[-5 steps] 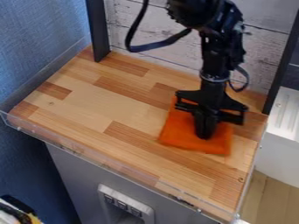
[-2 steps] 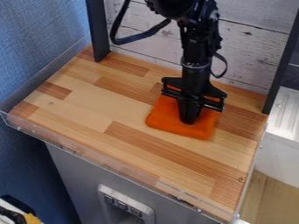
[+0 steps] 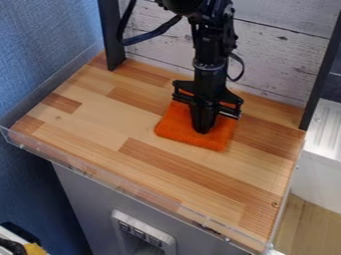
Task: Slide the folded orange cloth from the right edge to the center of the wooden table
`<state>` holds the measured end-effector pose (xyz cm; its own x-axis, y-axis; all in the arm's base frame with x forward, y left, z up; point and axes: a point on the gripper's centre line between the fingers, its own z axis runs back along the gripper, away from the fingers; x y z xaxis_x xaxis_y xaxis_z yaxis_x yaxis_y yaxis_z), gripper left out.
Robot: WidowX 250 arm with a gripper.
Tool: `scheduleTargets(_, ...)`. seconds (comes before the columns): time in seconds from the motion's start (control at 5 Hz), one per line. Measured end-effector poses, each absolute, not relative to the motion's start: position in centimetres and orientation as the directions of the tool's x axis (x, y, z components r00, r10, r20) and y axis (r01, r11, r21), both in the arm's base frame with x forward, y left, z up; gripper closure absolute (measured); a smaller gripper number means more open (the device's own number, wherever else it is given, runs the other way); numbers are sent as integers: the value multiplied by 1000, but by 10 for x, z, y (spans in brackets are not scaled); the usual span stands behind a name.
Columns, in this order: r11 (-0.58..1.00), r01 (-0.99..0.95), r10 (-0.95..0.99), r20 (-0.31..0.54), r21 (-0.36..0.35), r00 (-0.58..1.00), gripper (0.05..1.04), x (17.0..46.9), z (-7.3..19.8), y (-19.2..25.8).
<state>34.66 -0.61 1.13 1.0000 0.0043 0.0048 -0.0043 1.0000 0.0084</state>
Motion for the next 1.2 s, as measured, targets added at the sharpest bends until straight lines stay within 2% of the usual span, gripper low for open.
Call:
scheduleTargets(0.2,1000,0,0,-46,9,999,847,341,14,0)
scheduleTargets(0.4,1000,-10,10,-72,5,997,594,341,29,1)
scheduleTargets(0.6,1000,-9,9,-55,5,998,297,347,55,-2)
scheduleTargets(0.8,1000,-3,3,-37,6,999,89,350,78,-11)
scheduleTargets(1.2,1000,3,-3,-1,6,1000,84,349,111,-24)
